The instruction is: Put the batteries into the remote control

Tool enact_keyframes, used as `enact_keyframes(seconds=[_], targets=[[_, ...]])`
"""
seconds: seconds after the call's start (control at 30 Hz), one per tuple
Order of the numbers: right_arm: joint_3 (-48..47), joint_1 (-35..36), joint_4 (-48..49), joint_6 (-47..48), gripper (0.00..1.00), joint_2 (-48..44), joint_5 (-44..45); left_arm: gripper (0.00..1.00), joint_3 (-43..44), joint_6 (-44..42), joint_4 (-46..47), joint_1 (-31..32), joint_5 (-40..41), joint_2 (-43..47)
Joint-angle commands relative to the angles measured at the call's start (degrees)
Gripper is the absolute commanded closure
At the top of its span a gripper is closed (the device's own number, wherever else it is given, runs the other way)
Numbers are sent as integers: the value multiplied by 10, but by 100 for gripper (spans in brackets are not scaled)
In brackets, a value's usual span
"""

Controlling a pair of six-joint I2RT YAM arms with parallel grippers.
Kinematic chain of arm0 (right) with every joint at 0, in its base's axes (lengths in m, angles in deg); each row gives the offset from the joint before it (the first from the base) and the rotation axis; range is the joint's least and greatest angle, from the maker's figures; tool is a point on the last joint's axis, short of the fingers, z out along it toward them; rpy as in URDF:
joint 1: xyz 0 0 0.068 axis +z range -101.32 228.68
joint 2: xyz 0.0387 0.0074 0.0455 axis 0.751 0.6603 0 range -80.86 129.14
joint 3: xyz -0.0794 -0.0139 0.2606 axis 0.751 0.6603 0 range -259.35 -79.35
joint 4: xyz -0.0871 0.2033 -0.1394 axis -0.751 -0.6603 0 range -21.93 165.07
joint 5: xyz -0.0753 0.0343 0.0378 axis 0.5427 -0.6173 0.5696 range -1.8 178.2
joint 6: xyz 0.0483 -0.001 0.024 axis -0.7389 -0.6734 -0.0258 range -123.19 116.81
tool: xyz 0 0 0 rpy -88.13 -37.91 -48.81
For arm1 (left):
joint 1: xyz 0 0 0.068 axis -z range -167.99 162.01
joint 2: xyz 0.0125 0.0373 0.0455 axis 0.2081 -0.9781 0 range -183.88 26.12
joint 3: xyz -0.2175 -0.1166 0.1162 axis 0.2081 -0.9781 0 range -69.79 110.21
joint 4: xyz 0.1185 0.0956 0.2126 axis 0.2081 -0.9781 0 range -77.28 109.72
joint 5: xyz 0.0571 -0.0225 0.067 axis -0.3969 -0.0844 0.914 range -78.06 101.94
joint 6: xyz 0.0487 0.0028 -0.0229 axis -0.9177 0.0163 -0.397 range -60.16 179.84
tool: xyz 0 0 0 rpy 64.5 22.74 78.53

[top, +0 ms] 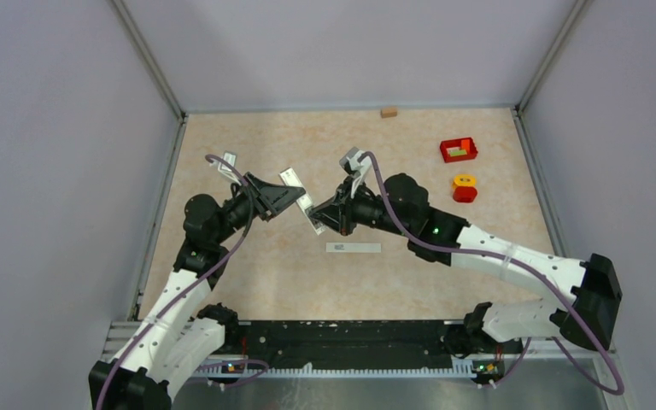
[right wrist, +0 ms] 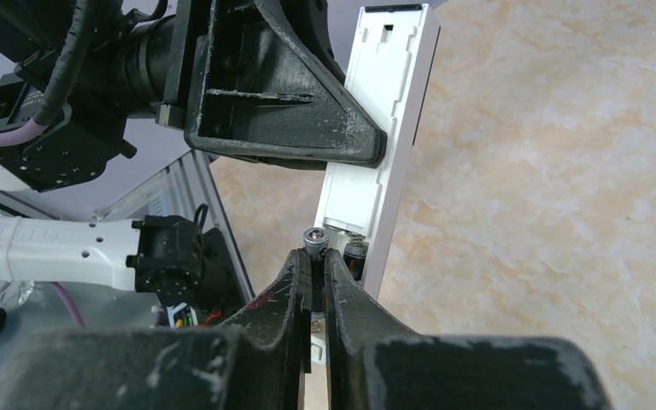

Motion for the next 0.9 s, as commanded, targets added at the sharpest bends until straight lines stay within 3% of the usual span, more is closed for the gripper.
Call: enact_keyframes(seconds=[0.0,0.17,0.47,0.5,0.57,0.6,0.7,0.87], targets=[[-40,9,-30,21,89,4,-1,100,15,2,39,0,-5,9],[-60,9,-55,8,72,2,10,100,16,-6,32,-1,-1,9],[-78,9,-52,-22,61,-14,13,100,17,-21,18,-1,10,13],[-76,9,-54,-29,55,-19,20,100,17,-24,17,-1,12,13],[-73,9,-60,-70,20,-35,66,100,17,-27,16,-1,17,16],[-74,8,-88,-106,13,-40,104,100,17,-29,16,-1,19,16],[-64,6,-133,-208,8,-60,177,100,20,-33,18,-1,25,17],[41,6,-39,-367,7,-100,197,100,21,-33,30,-1,35,15]])
